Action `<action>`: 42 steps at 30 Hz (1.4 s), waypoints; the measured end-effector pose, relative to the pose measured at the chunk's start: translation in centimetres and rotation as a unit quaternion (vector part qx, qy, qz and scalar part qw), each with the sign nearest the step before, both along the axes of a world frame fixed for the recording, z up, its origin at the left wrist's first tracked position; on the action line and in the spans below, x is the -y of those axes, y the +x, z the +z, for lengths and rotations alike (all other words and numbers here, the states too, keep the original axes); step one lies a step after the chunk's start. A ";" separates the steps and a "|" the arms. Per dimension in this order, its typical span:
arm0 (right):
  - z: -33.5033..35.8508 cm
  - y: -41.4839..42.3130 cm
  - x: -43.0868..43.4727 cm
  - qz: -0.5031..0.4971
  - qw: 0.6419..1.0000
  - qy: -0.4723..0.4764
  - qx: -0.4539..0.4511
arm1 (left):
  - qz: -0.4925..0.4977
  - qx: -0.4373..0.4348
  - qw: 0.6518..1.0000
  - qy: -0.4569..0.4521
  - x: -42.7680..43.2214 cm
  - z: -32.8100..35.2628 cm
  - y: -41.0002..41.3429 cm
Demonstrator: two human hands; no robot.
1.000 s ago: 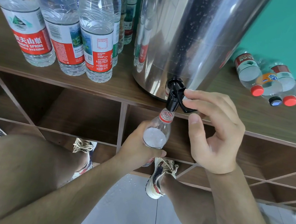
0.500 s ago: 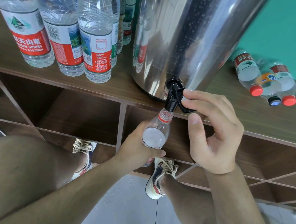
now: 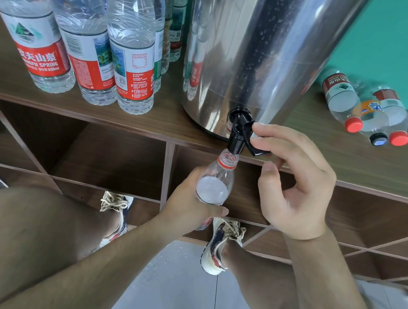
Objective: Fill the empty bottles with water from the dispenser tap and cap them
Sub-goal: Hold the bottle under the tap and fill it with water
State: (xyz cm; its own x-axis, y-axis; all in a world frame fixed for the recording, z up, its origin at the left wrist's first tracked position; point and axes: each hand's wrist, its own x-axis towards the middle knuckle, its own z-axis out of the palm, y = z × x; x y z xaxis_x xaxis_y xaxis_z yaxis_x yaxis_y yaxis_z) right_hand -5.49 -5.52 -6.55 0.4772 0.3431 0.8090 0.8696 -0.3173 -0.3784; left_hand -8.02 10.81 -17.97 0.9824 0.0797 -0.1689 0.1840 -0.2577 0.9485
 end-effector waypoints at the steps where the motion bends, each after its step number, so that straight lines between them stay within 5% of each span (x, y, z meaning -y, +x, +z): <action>1: 0.1 0.0 0.0 -0.001 1.000 0.000 -0.002 | 0.000 0.000 1.000 0.000 0.0 0.0 0.0; 42: -0.3 0.5 0.5 0.008 1.000 -0.003 0.008 | -0.001 0.001 1.000 -0.004 -0.1 -0.2 0.1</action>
State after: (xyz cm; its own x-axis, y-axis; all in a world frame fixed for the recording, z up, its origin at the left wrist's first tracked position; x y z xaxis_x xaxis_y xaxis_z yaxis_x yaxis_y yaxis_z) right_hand -4.98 -6.07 -6.85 0.4585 0.3550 0.8147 0.8805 -0.3055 -0.3624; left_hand -7.91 10.90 -18.14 0.9830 0.0769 -0.1666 0.1808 -0.2507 0.9510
